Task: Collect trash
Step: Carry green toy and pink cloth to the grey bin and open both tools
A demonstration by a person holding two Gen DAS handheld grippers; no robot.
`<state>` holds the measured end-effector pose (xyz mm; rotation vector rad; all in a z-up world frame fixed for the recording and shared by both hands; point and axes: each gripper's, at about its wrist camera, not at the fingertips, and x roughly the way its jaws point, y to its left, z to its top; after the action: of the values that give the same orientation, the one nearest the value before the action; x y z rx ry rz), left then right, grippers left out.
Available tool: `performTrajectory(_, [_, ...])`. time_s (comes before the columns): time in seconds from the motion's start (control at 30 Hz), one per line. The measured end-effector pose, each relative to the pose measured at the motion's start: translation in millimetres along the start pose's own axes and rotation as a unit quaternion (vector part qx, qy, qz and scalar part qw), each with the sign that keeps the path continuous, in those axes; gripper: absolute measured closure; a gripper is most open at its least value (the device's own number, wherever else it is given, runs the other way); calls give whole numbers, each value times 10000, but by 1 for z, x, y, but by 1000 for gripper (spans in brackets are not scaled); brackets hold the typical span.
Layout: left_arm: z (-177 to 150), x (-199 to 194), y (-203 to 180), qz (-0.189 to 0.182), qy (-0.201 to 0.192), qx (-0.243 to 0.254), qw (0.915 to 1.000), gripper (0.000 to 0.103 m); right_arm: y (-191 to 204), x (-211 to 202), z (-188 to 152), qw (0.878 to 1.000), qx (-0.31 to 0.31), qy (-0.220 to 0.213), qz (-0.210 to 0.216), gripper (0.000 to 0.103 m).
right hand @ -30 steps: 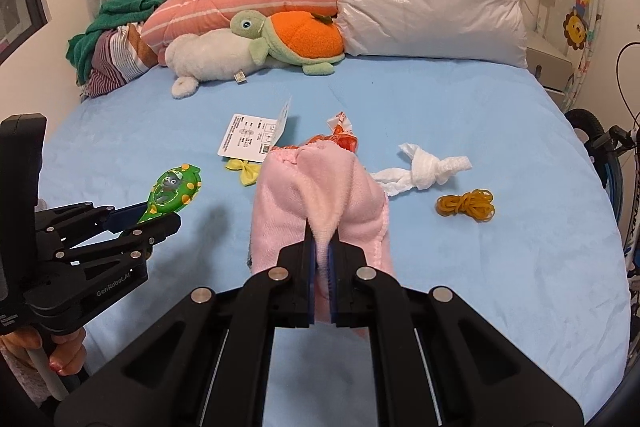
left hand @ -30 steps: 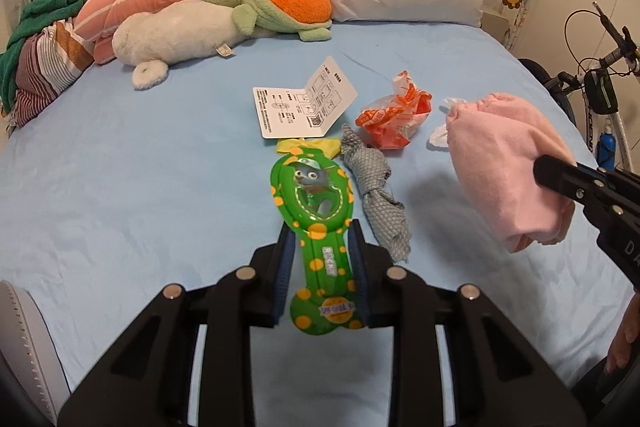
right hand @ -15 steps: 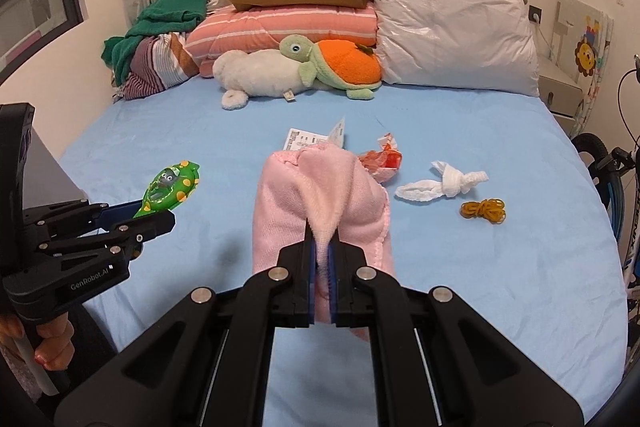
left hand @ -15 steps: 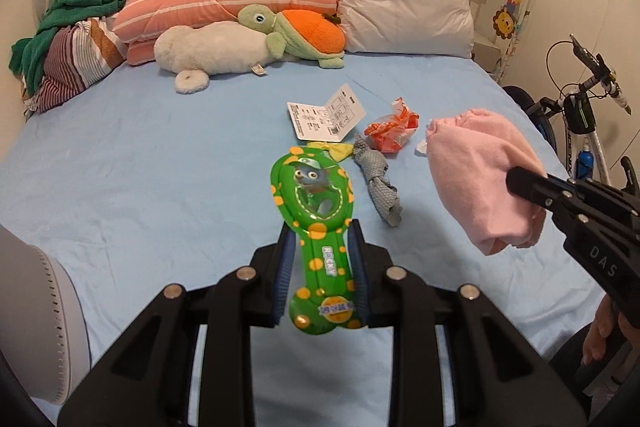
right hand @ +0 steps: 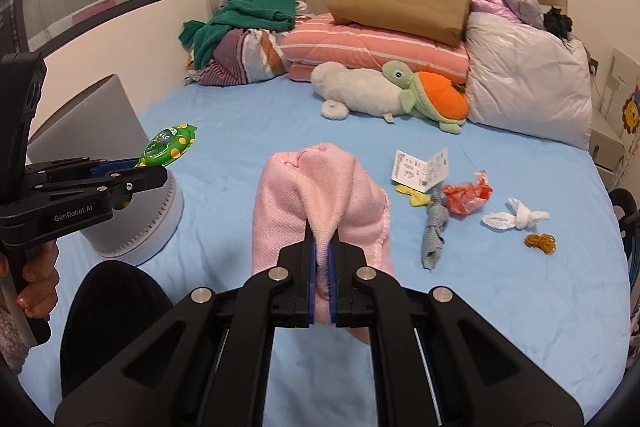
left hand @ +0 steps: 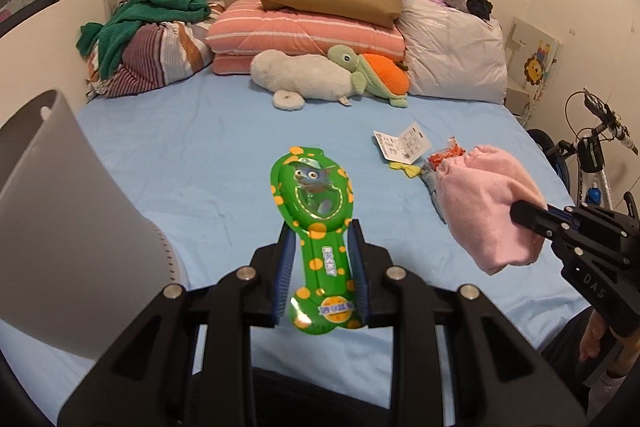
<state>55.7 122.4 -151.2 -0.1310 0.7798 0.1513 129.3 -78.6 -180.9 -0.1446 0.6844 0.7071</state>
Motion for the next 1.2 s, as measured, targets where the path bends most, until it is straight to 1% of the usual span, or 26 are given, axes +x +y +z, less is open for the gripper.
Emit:
performTrajectory(0.17, [1, -53, 38, 256, -296, -174, 9991, 76, 48, -15, 20, 9987, -352, -148, 328, 99])
performTrajectory(0.33, [-2, -102, 70, 545, -563, -315, 9964, 76, 95, -29, 43, 9947, -683, -294, 711, 99])
performTrajectory(0.57, [-3, -162, 113, 981, -886, -507, 9899, 76, 164, -42, 80, 9833, -1274, -460, 1215, 99])
performTrajectory(0.7, [-3, -190, 133, 1298, -1017, -516, 9850, 76, 196, -45, 102, 9755, -1526, -525, 1494, 99])
performTrajectory(0.93, [1, -220, 165, 1630, -1138, -594, 9782, 76, 250, -48, 139, 9610, -1895, -655, 1906, 99])
performTrajectory(1.03, [4, -225, 179, 1662, -1147, -670, 9771, 76, 271, -47, 152, 9553, -2030, -669, 2042, 99])
performTrajectory(1.2, [10, -220, 198, 1645, -1098, -809, 9769, 76, 297, -36, 170, 9488, -2179, -618, 2203, 99])
